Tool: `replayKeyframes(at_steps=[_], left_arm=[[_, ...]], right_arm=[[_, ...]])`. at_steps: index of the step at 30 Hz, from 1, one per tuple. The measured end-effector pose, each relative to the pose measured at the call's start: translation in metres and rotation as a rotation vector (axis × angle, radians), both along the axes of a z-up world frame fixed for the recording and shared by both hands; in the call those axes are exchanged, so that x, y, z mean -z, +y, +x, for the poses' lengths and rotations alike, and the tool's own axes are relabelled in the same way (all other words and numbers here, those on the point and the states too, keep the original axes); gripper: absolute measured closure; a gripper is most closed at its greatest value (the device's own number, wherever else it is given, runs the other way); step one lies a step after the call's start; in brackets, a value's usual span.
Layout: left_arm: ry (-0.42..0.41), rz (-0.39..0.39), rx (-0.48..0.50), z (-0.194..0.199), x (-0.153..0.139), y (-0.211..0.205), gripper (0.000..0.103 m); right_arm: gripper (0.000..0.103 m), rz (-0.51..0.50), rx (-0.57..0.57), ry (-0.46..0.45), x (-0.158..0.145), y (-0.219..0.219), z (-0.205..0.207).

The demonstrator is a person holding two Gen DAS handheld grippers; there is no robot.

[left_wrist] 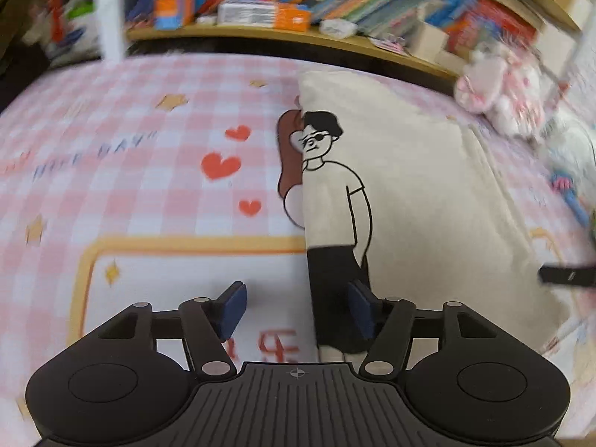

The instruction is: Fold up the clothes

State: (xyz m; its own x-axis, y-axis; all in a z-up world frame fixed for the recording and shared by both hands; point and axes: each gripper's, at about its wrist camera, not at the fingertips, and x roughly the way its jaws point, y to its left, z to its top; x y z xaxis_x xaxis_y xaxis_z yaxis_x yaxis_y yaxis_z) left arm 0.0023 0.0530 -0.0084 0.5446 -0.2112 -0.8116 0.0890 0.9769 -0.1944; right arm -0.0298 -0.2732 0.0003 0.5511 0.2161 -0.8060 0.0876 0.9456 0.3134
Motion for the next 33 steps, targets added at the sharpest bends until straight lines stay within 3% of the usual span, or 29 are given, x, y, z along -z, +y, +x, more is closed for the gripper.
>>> replayKeyframes(at_steps=[6,9,11,12,13,14,16,18,21,23,26,29,32,33], left_arm=[[0.025,-0.071,-0.072,-0.018,-0.005,0.013,0.043],[0.037,-0.158,-0.1,-0.022,-0.002,0.015,0.046],[0.043,-0.176,-0.098,-0.022,0.0,0.01,0.052],[0.044,-0.172,-0.096,-0.021,0.002,0.008,0.061],[0.04,-0.162,-0.095,-0.021,0.002,0.005,0.08],[0.054,-0.162,-0.091,-0.019,0.004,0.003,0.09],[0.046,-0.173,-0.096,-0.021,-0.002,0.0,0.1],[0.003,-0.187,-0.102,-0.027,-0.014,-0.003,0.101],[-0.126,-0.226,-0.065,-0.041,-0.048,-0.01,0.101],[-0.103,-0.192,-0.065,-0.039,-0.044,-0.01,0.101],[0.015,-0.145,-0.122,-0.034,-0.009,0.0,0.1],[0.016,-0.159,-0.165,-0.043,-0.002,0.004,0.099],[0.015,-0.157,-0.169,-0.051,-0.003,0.004,0.085],[0.022,-0.16,-0.177,-0.053,-0.003,0.006,0.075]], right_arm=[[0.062,0.008,-0.064,0.021,0.008,0.001,-0.001],[0.07,0.023,-0.082,0.013,0.01,-0.002,-0.003],[0.074,0.045,-0.092,0.011,0.011,-0.005,-0.005],[0.075,0.046,-0.098,0.008,0.011,-0.005,-0.005],[0.076,0.047,-0.104,0.006,0.012,-0.005,-0.005],[0.077,0.048,-0.11,0.003,0.012,-0.005,-0.006],[0.078,0.046,-0.121,0.0,0.012,-0.004,-0.006],[0.078,0.049,-0.124,0.001,0.012,-0.005,-0.005],[0.078,0.05,-0.131,0.003,0.013,-0.005,-0.004],[0.078,0.046,-0.137,0.006,0.013,-0.005,-0.002],[0.078,0.039,-0.147,0.012,0.012,-0.004,0.0],[0.078,0.025,-0.161,0.023,0.011,-0.001,0.003],[0.078,0.011,-0.175,0.033,0.01,0.001,0.005],[0.077,0.007,-0.179,0.037,0.01,0.002,0.006]])
